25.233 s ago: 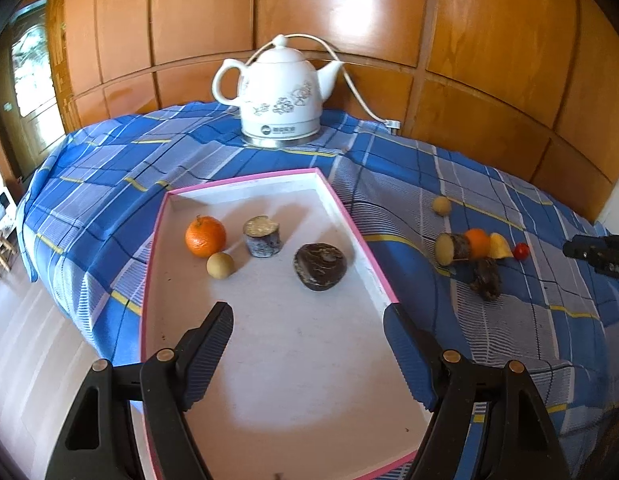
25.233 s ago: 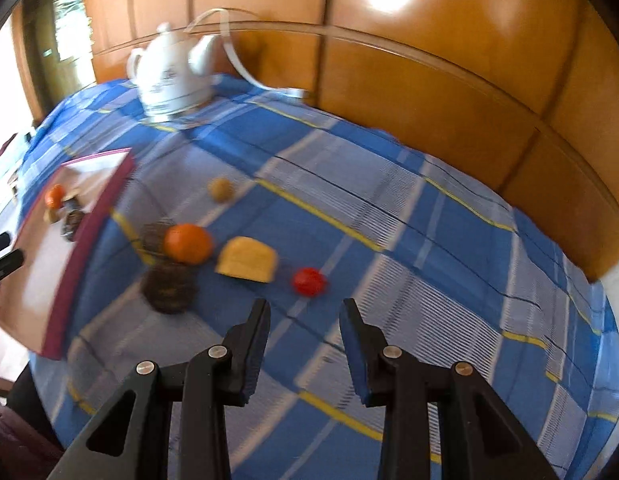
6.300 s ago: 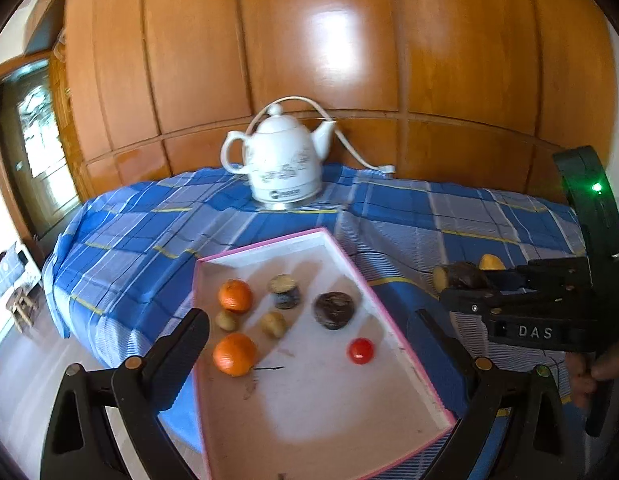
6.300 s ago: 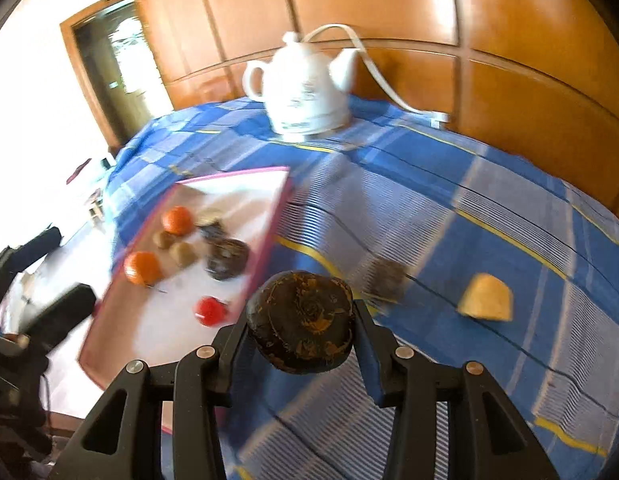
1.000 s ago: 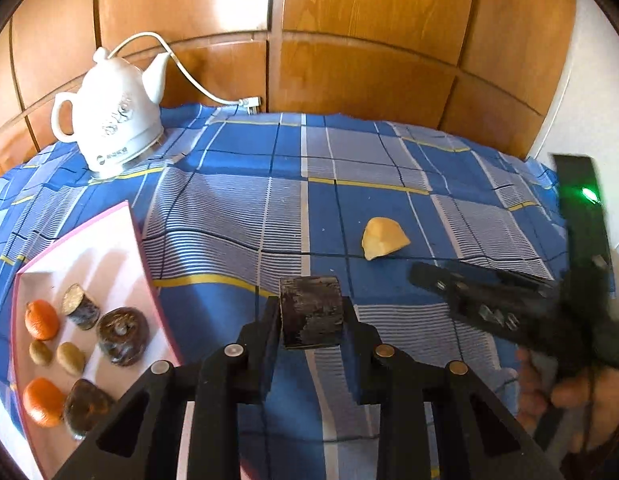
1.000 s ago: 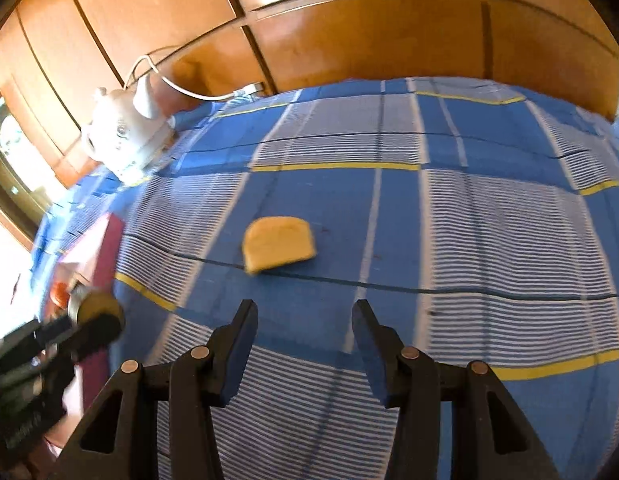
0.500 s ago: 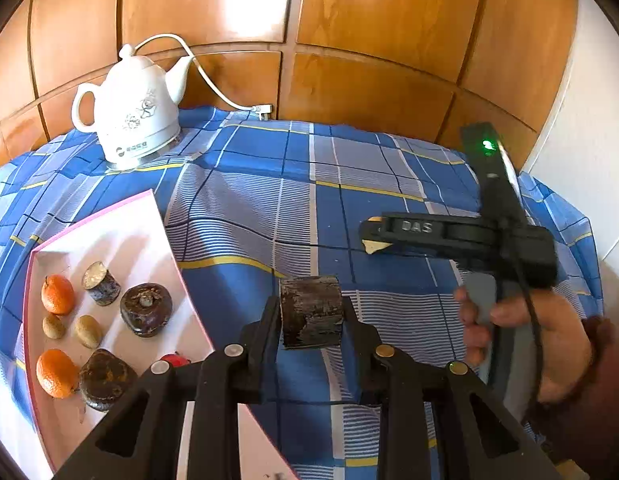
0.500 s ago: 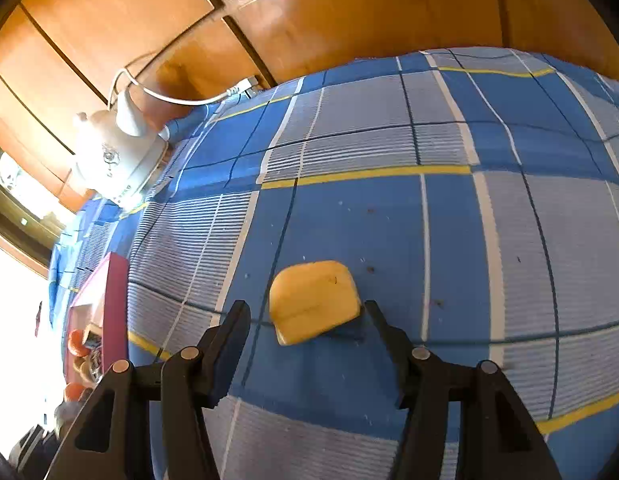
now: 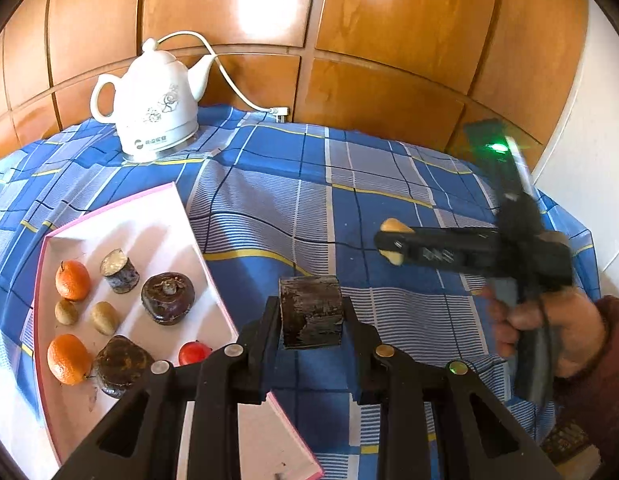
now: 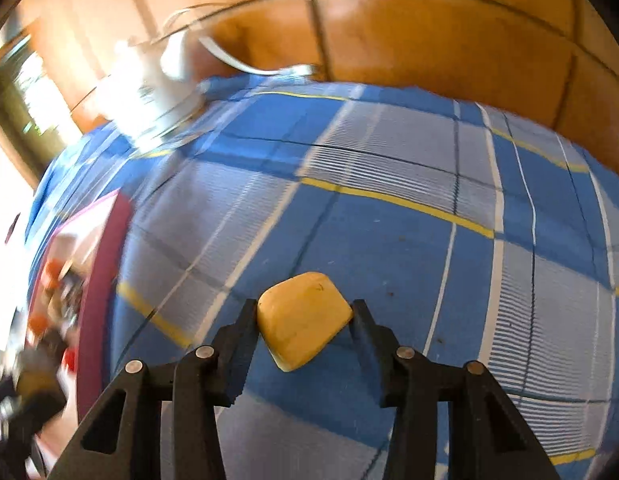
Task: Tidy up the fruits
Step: 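Carry the dark cylinder into the tray with the left gripper and release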
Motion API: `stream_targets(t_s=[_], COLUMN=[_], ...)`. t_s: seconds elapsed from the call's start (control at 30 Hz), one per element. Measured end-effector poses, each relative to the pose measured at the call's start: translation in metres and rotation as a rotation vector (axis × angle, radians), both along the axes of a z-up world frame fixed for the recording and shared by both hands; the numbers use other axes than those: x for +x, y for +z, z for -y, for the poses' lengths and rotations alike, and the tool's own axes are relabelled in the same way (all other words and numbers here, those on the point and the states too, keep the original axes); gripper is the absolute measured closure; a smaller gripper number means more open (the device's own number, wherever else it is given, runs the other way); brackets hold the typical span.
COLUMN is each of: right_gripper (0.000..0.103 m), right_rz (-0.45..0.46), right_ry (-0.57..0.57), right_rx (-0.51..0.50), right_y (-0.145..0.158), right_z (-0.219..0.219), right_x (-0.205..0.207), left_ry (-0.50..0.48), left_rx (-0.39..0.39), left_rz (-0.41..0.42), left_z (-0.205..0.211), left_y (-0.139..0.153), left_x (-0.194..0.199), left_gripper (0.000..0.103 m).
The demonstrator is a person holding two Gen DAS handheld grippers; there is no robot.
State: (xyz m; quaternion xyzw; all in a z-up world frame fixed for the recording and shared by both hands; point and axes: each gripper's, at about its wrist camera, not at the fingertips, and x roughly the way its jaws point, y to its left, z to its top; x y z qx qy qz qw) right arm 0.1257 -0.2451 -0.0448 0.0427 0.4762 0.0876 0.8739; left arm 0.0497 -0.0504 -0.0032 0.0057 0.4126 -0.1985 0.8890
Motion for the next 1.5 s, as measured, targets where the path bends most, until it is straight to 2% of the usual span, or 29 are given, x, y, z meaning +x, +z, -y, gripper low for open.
stream_targets(t_s=[0.13,0.27,0.43,1.0,1.27,1.5], right_gripper=[0.057,0.057,0.057,0.056,0.055,0.056], right_rz=[-0.014,-0.048,-0.072,-0.025,0.003,0.040], right_ry=[0.116,0.171,0.142,0.024,0.018,0.019], right_rx=[-0.023,-0.065,-0.078,0.043,0.028,-0.024], right_y=[0.008,0.001,-0.017,-0.022,-0.024,-0.026], right_z=[-0.009,-0.010,-0.007,0.003,-0.001,-0.006], right_x=[-0.026,-0.047,-0.054,-0.059,-0.062,-0.066], left_ry=[0.009,0.018,0.025,0.098,0.118,0.133], left_rx=[-0.005,-0.009,-0.009,-0.004,-0.001,-0.003], left_rz=[0.003,0.007,0.023,0.044,0.042,0.026], left_z=[-0.003,-0.007,-0.011,-0.039,-0.045,-0.052], left_y=[0.001,0.001,0.005,0.005,0.004,0.000], left_x=[-0.001,-0.005,-0.012,-0.023,-0.022,-0.021], left_gripper=[0.075,0.075,0.075,0.075,0.075,0.075])
